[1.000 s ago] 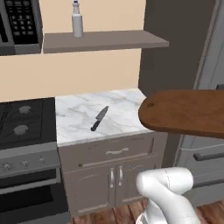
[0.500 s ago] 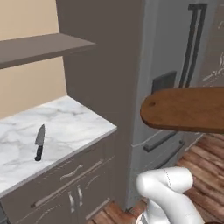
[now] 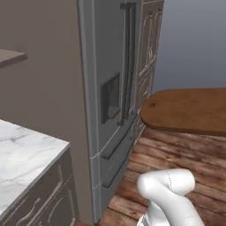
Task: Move the cutting board and knife to the sink. Then move spray from the shelves to the counter.
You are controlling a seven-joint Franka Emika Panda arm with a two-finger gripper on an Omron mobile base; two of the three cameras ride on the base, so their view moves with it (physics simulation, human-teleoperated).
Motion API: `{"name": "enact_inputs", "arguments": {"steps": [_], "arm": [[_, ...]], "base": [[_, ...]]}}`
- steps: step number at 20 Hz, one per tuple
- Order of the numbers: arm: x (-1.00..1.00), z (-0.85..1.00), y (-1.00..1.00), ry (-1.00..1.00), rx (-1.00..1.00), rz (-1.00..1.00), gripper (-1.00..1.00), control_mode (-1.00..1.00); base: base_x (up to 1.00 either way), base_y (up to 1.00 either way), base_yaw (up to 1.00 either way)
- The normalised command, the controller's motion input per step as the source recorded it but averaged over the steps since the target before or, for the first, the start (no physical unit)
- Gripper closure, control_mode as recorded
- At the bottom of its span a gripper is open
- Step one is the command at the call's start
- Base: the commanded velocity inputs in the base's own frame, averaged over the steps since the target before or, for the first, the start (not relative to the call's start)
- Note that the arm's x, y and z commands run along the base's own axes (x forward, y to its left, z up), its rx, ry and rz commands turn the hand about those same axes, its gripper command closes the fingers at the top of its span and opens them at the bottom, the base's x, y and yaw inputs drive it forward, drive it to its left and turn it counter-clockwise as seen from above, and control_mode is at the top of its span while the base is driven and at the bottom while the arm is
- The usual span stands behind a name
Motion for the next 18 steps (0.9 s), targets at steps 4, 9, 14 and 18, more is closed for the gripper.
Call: {"name": "enact_inputs", "arguments": {"steps": [4,9,14,18], "arm": [[0.0,0.0,0.0,0.0,0.0,0.0,1.0,1.0],[0.0,0.0,0.0,0.0,0.0,0.0,1.0,1.0],[0.0,0.0,0.0,0.0,0.0,0.0,1.0,1.0],[0.0,0.0,0.0,0.0,0.0,0.0,1.0,1.0]], "base": [[0.01,-0.68,-0.57],[0.29,-0.71,-0.59],[0.47,-0.68,-0.63],[0.57,-0.62,-0.61]]}}
